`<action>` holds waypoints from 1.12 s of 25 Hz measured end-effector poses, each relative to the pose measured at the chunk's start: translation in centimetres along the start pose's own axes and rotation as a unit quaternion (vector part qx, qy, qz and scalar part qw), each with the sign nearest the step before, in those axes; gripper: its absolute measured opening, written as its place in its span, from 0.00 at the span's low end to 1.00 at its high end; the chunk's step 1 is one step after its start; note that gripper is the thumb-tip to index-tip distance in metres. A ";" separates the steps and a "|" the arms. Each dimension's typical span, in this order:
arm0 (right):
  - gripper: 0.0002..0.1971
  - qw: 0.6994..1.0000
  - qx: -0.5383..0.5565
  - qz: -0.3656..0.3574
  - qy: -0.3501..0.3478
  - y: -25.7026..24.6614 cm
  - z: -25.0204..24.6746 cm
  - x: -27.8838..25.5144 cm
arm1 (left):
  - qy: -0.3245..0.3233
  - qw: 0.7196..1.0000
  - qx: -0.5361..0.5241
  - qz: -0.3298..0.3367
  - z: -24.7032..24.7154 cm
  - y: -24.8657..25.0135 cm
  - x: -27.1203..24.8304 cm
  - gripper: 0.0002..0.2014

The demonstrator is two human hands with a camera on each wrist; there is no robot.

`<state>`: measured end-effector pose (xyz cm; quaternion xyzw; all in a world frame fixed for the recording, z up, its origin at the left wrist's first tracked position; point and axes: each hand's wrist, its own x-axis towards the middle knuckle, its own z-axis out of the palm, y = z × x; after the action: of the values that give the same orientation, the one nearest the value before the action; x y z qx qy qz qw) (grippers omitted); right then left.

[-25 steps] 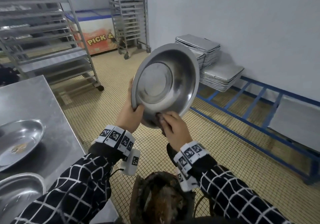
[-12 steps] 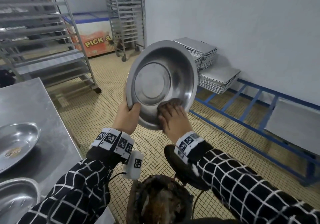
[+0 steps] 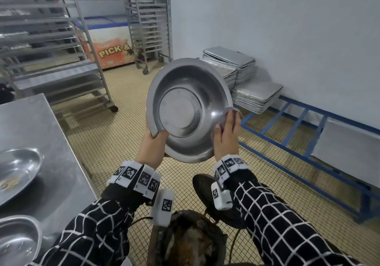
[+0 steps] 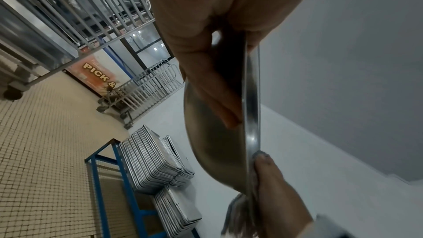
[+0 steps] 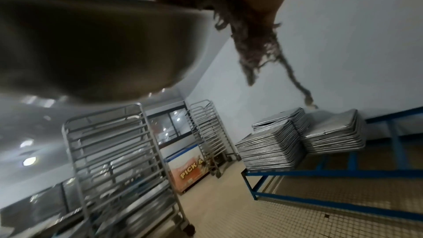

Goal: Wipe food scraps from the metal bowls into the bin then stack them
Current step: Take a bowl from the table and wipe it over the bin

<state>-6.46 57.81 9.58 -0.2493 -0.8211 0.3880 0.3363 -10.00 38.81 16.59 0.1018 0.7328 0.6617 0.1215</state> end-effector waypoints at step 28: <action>0.12 0.994 -0.039 0.078 -0.061 -2.2 -2.2 -1.7 | 0.056 0.998 0.015 0.021 -2.6 -3.5 1.2 0.04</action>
<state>-4.07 56.43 11.76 -0.3014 -0.8328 0.3951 0.2438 -11.87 36.39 13.33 0.0818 0.7462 0.6574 0.0654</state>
